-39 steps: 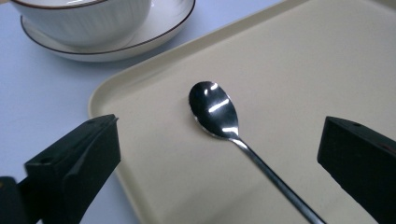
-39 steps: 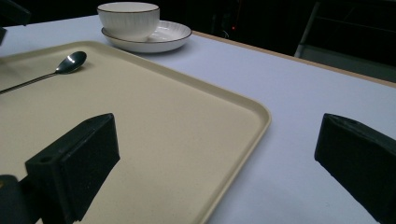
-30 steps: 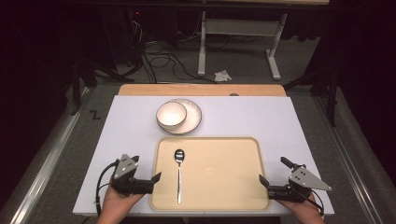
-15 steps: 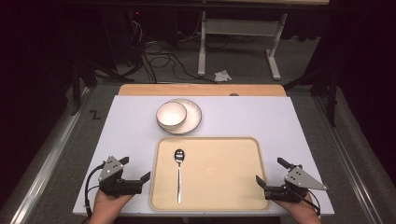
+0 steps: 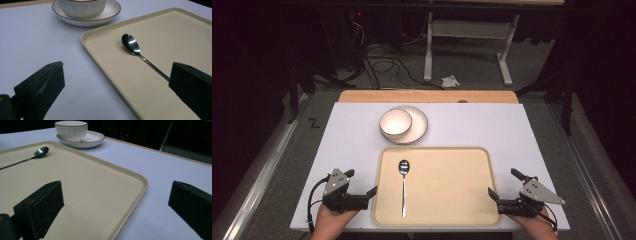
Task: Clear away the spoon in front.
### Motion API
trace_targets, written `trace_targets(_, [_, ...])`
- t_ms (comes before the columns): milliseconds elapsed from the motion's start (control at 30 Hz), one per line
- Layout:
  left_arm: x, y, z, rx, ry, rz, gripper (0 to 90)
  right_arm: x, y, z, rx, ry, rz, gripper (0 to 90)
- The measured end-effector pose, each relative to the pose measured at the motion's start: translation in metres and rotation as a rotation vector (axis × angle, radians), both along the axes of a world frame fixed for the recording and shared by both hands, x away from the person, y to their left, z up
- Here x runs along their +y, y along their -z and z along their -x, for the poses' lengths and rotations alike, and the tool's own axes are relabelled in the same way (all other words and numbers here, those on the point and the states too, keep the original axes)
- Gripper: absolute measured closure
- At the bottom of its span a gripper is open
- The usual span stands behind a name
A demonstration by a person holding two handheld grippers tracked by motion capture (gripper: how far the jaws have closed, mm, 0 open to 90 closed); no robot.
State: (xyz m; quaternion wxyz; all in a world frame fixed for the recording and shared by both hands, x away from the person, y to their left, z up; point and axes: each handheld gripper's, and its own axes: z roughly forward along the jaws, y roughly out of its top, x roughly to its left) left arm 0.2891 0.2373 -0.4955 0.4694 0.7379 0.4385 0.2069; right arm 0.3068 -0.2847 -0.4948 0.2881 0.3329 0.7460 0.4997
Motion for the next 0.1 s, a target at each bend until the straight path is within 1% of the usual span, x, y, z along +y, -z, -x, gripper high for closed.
trace_targets(100, [0.0001,0.0000,-0.0002,0.003,0.002,-0.002,1.2,0.0000,0.0000,-0.0001,-0.004,-0.002,0.002,0.5])
